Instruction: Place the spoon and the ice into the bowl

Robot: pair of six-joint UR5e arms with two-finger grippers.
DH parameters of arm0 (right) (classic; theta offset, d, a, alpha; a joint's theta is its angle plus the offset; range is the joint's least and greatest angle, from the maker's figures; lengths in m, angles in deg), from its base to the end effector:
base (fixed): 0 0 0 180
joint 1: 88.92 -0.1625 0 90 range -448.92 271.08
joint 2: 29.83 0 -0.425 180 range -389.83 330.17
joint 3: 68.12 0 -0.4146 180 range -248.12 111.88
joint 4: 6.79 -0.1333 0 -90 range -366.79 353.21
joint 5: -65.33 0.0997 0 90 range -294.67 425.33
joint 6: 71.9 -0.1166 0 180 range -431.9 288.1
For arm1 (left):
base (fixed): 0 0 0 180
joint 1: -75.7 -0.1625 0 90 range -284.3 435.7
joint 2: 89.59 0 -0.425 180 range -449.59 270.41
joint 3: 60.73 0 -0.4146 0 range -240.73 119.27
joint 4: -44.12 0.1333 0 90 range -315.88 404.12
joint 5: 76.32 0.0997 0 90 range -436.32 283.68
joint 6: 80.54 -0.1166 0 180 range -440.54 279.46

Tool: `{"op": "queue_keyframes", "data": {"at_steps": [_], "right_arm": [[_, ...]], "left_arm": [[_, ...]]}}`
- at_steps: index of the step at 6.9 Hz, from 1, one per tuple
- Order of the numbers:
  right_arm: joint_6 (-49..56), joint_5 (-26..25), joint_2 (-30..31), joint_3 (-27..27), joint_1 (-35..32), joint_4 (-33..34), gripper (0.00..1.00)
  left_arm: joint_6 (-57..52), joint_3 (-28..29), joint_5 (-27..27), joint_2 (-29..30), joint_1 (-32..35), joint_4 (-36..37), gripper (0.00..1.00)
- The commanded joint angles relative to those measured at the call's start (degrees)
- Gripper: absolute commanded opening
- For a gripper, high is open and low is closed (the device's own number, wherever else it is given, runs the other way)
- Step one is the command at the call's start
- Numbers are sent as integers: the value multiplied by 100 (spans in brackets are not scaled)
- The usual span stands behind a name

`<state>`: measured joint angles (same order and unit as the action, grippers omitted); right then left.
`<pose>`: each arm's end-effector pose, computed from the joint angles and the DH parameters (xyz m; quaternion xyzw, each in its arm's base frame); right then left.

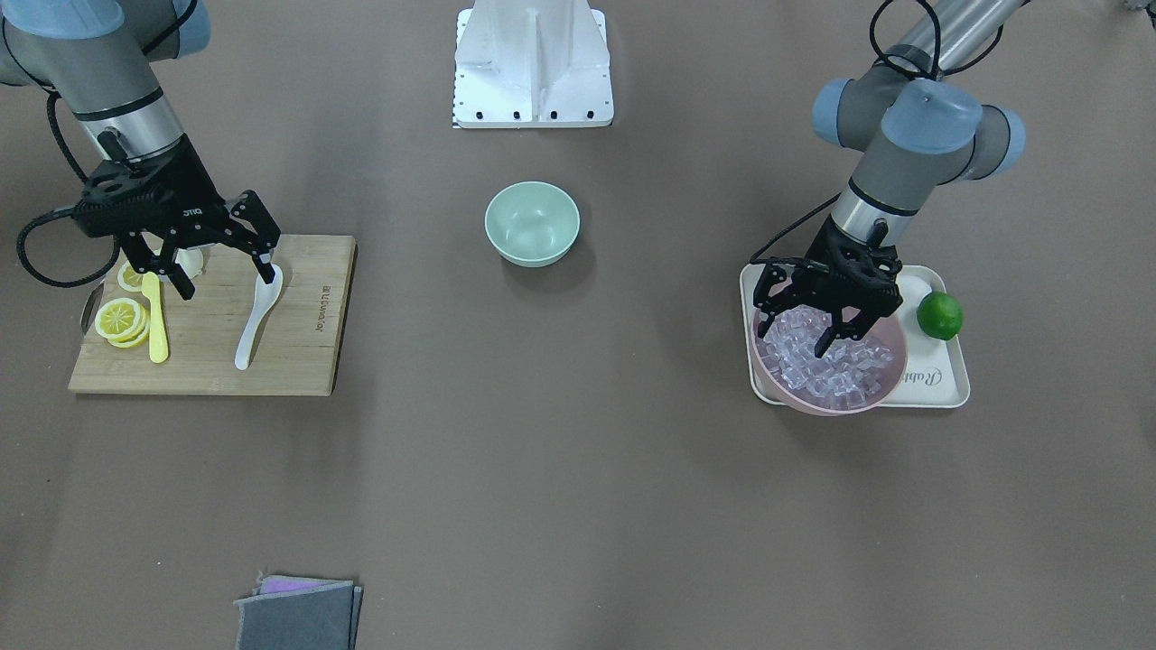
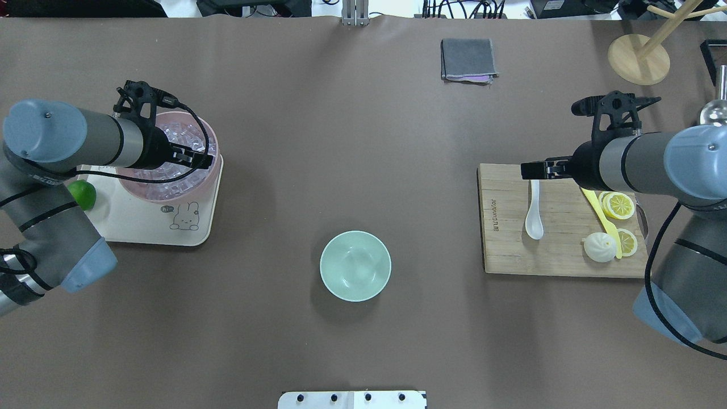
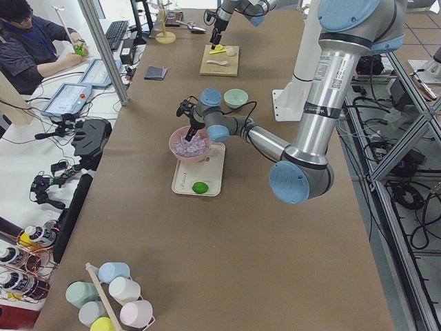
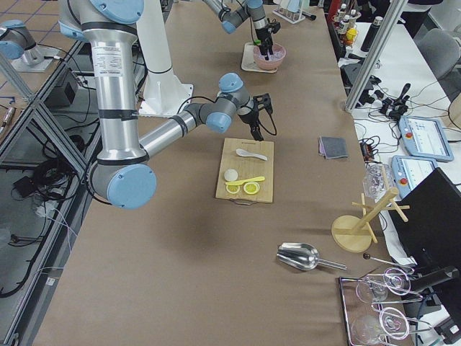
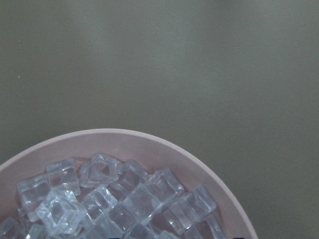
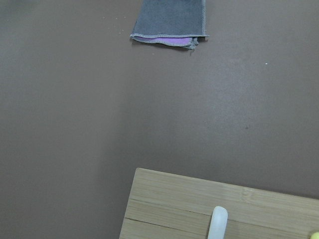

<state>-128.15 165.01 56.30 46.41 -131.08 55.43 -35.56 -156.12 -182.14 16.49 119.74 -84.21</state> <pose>-0.3272 -0.4497 0.3705 0.2299 -0.4157 0.0248 0.8796 0.3972 -0.5253 0.3894 0.2612 0.4356 0.0759 0.8580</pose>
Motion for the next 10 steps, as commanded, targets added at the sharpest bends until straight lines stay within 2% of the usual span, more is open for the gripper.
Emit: {"op": "queue_keyframes", "data": {"at_steps": [1, 3, 4, 5, 6, 7, 8, 9, 10], "right_arm": [[0, -1, 0, 0, 6, 0, 100], [0, -27, 0, 0, 15, 0, 100], [0, -36, 0, 0, 32, 0, 100], [0, -36, 0, 0, 33, 0, 100], [0, -36, 0, 0, 33, 0, 100], [0, -36, 0, 0, 33, 0, 100], [0, -36, -9, 0, 33, 0, 100], [0, -36, -9, 8, 33, 0, 100], [0, -36, -9, 9, 33, 0, 100]], "left_arm": [[-24, 47, 0, 9, 0, -8, 78], [-51, 56, 0, 44, 0, 0, 74], [-51, 126, 0, 96, 0, -8, 70], [-60, 135, 0, 97, 0, -8, 59], [-60, 153, 0, 97, 0, -8, 56], [-68, 144, -9, 105, 0, -8, 47], [-68, 136, -18, 105, 0, -17, 32], [-68, 118, -44, 105, 9, -17, 12], [-68, 83, -79, 97, 17, -26, 0]]}}
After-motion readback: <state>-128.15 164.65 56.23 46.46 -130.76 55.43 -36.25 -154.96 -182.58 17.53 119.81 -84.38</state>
